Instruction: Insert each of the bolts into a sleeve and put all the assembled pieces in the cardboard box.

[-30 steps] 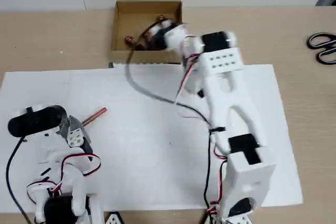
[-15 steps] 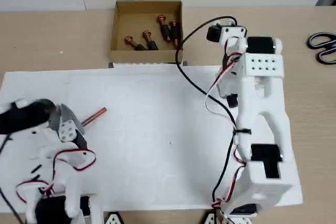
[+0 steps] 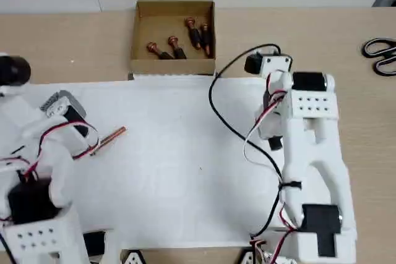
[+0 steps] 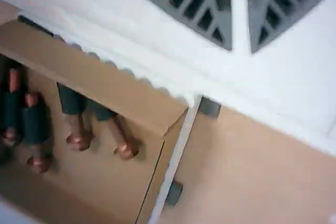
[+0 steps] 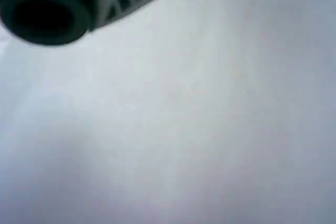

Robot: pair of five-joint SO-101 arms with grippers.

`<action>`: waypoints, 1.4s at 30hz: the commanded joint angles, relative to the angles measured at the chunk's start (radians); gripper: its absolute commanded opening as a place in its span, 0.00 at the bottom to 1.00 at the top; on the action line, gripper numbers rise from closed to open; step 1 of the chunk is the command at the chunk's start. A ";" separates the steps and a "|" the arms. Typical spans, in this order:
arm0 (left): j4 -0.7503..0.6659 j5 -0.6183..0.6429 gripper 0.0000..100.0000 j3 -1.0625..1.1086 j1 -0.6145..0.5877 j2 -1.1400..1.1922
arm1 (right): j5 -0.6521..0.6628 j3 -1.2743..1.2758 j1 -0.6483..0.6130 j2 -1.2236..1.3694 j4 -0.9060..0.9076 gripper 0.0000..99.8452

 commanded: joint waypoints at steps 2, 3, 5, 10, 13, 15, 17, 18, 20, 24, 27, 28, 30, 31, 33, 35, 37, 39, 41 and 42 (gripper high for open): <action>0.124 0.057 0.01 -0.113 -0.003 0.081 | 0.012 0.104 0.028 -0.113 -0.068 0.01; 0.155 0.069 0.01 -0.130 -0.003 0.095 | 0.012 0.129 0.035 -0.125 -0.082 0.01; 0.213 0.097 0.01 -0.156 -0.003 0.127 | 0.012 0.172 0.042 -0.150 -0.097 0.01; 0.308 0.181 0.01 -0.173 -0.003 0.242 | 0.014 0.229 0.064 -0.191 -0.127 0.01; 0.342 0.242 0.01 -0.188 -0.003 0.331 | 0.014 0.233 0.071 -0.199 -0.131 0.01; 0.370 0.284 0.01 -0.219 -0.002 0.391 | 0.014 0.233 0.076 -0.199 -0.131 0.01; 0.396 0.319 0.01 -0.259 -0.002 0.456 | 0.014 0.233 0.076 -0.199 -0.131 0.01; 0.410 0.334 0.01 -0.280 -0.002 0.488 | 0.014 0.233 0.076 -0.199 -0.130 0.01; 0.439 0.373 0.01 -0.321 0.000 0.549 | 0.014 0.233 0.076 -0.199 -0.130 0.01; 0.488 0.470 0.01 -0.387 0.005 0.657 | 0.014 0.233 0.076 -0.199 -0.131 0.01; 0.491 0.559 0.01 -0.410 0.005 0.713 | 0.014 0.233 0.076 -0.199 -0.131 0.01; 0.491 0.568 0.01 -0.410 0.005 0.727 | 0.014 0.233 0.076 -0.199 -0.131 0.01; 0.485 0.598 0.01 -0.410 0.005 0.753 | 0.014 0.233 0.076 -0.199 -0.134 0.01; 0.483 0.612 0.01 -0.410 0.005 0.767 | 0.014 0.233 0.076 -0.199 -0.140 0.01; 0.476 0.612 0.01 -0.410 0.005 0.790 | 0.014 0.233 0.077 -0.199 -0.143 0.01; 0.463 0.612 0.01 -0.410 0.005 0.816 | 0.014 0.233 0.077 -0.199 -0.145 0.01; 0.448 0.612 0.01 -0.410 0.006 0.848 | 0.014 0.233 0.077 -0.199 -0.145 0.01; 0.423 0.614 0.01 -0.410 0.006 0.890 | 0.014 0.233 0.077 -0.199 -0.145 0.01; 0.400 0.614 0.01 -0.410 0.006 0.933 | 0.014 0.233 0.077 -0.199 -0.145 0.01; 0.390 0.614 0.01 -0.410 0.006 0.953 | 0.014 0.233 0.077 -0.200 -0.145 0.01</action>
